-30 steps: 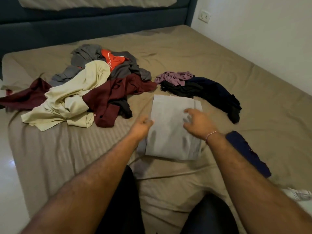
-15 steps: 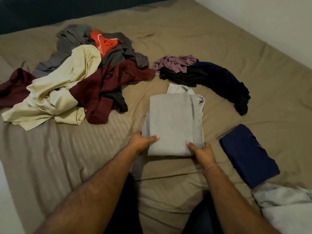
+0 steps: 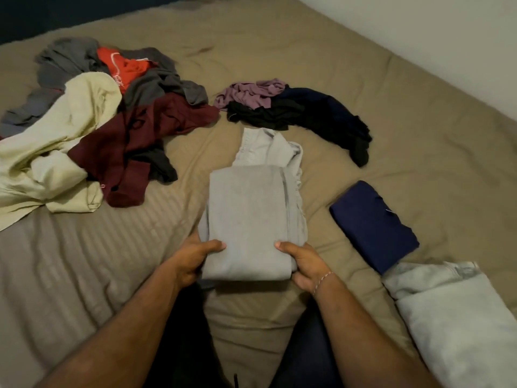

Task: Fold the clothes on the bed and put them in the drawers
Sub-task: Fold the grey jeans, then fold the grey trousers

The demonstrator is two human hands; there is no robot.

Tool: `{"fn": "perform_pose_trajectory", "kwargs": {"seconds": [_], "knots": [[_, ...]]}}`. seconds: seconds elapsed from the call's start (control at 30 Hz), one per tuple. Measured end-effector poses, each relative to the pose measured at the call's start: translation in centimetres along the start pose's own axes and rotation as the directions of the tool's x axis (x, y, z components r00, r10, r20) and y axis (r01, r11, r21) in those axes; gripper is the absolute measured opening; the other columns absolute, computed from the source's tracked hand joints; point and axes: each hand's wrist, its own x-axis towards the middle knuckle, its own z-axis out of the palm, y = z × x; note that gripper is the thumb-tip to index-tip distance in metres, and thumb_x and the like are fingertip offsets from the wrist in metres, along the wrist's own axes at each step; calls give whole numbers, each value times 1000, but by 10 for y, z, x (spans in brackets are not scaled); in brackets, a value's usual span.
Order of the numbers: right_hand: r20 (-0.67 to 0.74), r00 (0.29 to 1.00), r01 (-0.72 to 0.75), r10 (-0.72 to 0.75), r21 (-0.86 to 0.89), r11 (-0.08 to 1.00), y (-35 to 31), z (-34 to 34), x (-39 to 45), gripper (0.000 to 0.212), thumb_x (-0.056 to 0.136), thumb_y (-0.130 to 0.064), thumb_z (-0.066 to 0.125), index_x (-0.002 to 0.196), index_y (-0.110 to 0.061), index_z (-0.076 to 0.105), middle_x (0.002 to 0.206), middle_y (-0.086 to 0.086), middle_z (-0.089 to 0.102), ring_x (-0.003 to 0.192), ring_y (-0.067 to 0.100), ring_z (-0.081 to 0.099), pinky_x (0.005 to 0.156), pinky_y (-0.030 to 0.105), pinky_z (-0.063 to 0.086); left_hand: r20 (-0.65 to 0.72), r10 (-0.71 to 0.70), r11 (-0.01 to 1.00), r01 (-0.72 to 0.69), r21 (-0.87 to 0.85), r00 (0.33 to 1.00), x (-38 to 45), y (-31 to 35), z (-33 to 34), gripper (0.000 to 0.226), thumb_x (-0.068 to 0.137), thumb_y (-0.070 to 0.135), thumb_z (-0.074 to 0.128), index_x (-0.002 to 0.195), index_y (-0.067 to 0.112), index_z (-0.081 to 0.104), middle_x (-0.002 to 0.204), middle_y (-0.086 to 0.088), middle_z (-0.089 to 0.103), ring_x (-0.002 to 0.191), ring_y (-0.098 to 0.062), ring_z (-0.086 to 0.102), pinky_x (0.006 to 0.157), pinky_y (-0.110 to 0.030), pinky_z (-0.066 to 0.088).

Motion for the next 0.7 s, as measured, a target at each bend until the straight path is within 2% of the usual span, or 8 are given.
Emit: {"fn": "perform_pose_trajectory", "kwargs": {"seconds": [0.07,0.17,0.23,0.3,0.4,0.53,0.63,0.7], "knots": [[-2,999,33,-33,21,999,3,-6,-15,58,75,-6,85,128,-3,64,123,14,73,112,28,72,90,37,61,21,39,999,-39,10,999,-13,-1,6,60,88,-7,69,143,12,53,128,-15,71,108,-31,71,88,-45,60],[-56,985,164,-161,57,985,3,-17,-45,62,75,-6,87,133,-4,63,124,13,73,113,28,71,90,38,61,114,62,998,-65,15,991,-29,3,27,56,91,-7,65,141,14,56,122,-11,75,104,-28,75,82,-42,63],[-115,958,273,-261,102,956,0,-31,-66,58,78,-3,84,132,-7,64,125,11,73,113,28,72,88,39,61,205,79,993,-94,67,976,-34,10,51,59,91,-6,66,145,17,55,128,-10,73,115,-31,70,96,-49,57],[-208,916,378,-344,152,913,-5,-53,-93,54,81,0,79,132,-8,64,126,12,73,114,29,71,92,44,60,265,115,972,-163,168,957,-36,18,89,59,89,-7,68,144,12,56,127,-10,73,116,-32,70,99,-50,56],[-427,783,566,-452,190,802,-16,-93,-139,56,84,7,73,137,-4,60,127,13,72,115,32,70,93,47,59,358,160,921,-269,281,920,-40,25,172,48,89,-7,68,135,5,61,126,-15,71,116,-36,68,99,-50,57],[-633,566,767,-528,171,618,-27,-149,-203,44,87,7,69,128,-10,68,125,11,73,115,30,70,93,52,58,542,103,886,-324,331,834,-50,22,288,33,88,4,72,120,11,67,111,-10,75,99,-30,72,78,-38,61],[-727,410,876,-550,147,459,-24,-194,-237,42,88,6,70,125,-14,73,129,9,72,116,26,70,90,44,60,620,96,874,-364,321,779,-59,3,359,20,85,13,80,103,16,74,98,-1,80,89,-21,76,80,-36,62],[-786,401,865,-470,156,477,-17,-223,-245,49,90,2,71,137,-11,64,135,8,68,126,28,65,99,45,57,604,99,871,-362,332,791,-61,-21,390,14,86,22,83,93,21,70,84,9,76,75,-13,71,72,-27,56]]}}
